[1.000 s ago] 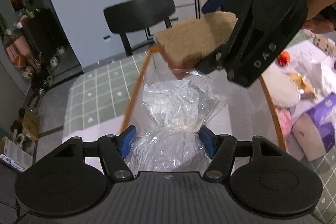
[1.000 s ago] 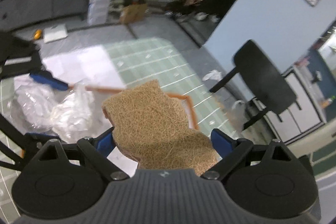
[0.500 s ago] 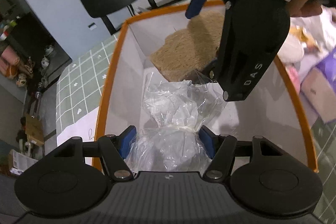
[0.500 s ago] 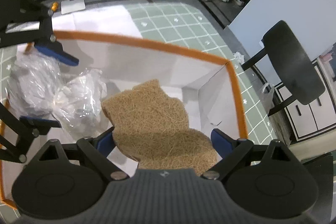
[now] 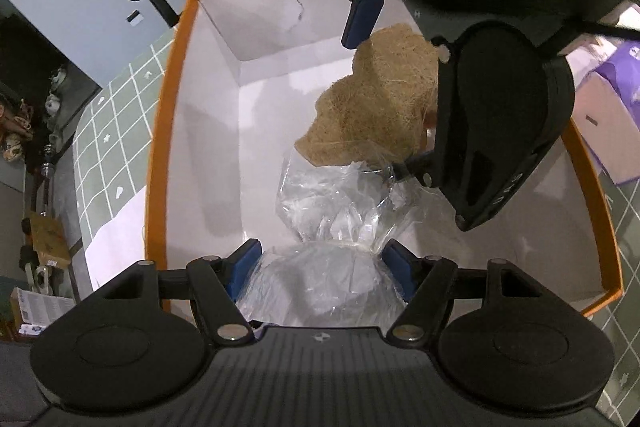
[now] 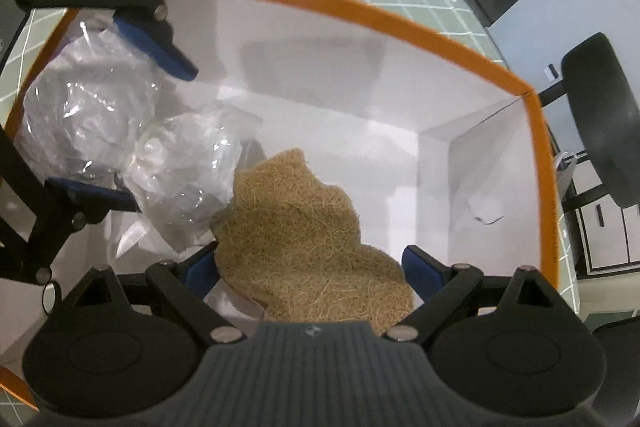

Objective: Organize soft objects
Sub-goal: 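Lower the bag and coir pad into the orange box and open both tools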

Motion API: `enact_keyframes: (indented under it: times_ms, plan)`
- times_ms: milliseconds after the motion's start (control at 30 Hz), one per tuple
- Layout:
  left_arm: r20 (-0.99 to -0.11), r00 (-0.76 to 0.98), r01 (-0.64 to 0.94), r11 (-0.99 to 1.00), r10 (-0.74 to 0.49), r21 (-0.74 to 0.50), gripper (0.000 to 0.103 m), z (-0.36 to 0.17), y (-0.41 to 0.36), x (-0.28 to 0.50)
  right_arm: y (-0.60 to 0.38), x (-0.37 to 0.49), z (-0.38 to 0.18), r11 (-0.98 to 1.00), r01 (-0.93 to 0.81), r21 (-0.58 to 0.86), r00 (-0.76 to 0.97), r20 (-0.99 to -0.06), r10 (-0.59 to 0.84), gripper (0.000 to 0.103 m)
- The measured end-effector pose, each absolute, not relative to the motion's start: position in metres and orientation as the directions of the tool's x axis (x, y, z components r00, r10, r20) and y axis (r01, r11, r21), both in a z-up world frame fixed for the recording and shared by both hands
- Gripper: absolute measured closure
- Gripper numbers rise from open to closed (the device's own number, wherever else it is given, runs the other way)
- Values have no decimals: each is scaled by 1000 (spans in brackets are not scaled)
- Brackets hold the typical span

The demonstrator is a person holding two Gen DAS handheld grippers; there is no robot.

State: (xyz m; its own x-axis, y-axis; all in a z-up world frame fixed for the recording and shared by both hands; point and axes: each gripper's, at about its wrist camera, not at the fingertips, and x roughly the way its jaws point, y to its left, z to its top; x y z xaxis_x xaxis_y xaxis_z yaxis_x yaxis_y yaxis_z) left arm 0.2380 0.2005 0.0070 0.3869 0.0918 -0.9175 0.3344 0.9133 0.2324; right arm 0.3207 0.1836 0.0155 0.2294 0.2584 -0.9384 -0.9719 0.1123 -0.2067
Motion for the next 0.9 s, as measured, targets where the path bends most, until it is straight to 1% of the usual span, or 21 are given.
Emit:
enact_keyframes:
  times_ms: [67,133,167,200,267,600,900]
  plan:
    - [-916,391,333,912,95,237,21,7,201,238,185,319,10,103,-973,-207,226,-945,237,9]
    - [-908,402,329,907,116,261,21,8,201,238,184,316,5,81,-968,-236,249,-945,212,9]
    - [-904,410,327,905,124,273,19,9,200,237,183,314,4,68,-966,-250,259,-944,206,8]
    - [-900,417,325,903,128,280,14,11,200,237,182,313,4,63,-965,-257,264,-942,207,7]
    - [-895,426,320,904,130,284,12,14,200,237,180,313,9,66,-965,-255,264,-940,217,6]
    - [-883,447,288,911,145,295,12,32,199,232,164,310,48,113,-948,-298,319,-902,290,6]
    - [-857,491,275,904,159,326,12,58,189,212,149,289,86,132,-928,-349,373,-871,320,6]
